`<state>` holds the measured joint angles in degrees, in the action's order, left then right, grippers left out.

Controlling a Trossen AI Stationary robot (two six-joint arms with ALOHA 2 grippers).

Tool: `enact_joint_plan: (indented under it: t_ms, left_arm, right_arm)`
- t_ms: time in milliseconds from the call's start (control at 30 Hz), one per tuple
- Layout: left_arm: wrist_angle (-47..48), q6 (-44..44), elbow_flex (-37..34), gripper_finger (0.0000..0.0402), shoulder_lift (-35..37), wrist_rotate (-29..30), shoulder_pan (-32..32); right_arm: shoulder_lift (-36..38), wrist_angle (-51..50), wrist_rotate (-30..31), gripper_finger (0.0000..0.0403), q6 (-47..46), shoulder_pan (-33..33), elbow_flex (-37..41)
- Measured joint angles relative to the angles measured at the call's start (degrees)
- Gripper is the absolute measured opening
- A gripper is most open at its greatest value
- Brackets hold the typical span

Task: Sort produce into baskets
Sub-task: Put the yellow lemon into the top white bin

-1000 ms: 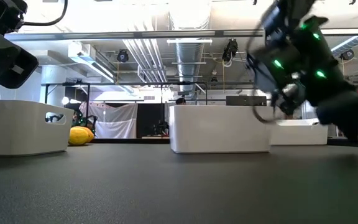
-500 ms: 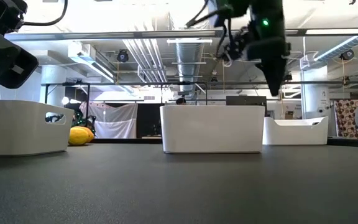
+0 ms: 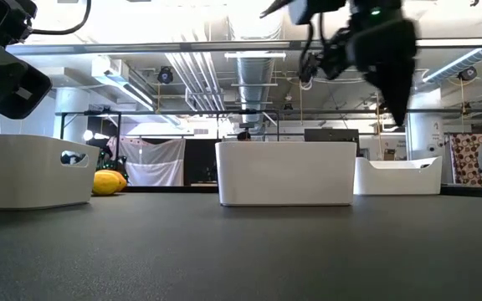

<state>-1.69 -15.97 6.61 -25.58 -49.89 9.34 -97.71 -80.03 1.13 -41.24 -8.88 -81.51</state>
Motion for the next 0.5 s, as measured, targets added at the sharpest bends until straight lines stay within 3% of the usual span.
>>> enact_joint_plan:
  t_ms: [167, 500]
  left_arm:
    - [0.0, 0.0, 0.0, 0.0327, 0.0, 0.0, 0.0]
    - [0.0, 0.0, 0.0, 0.0327, 0.0, 0.0, 0.0]
  right_arm:
    - [0.0, 0.1, -0.8, 0.0013, -4.4, -5.5, 4.7]
    - [0.0, 0.6, -11.9, 0.0013, -6.9, -9.4, 14.4]
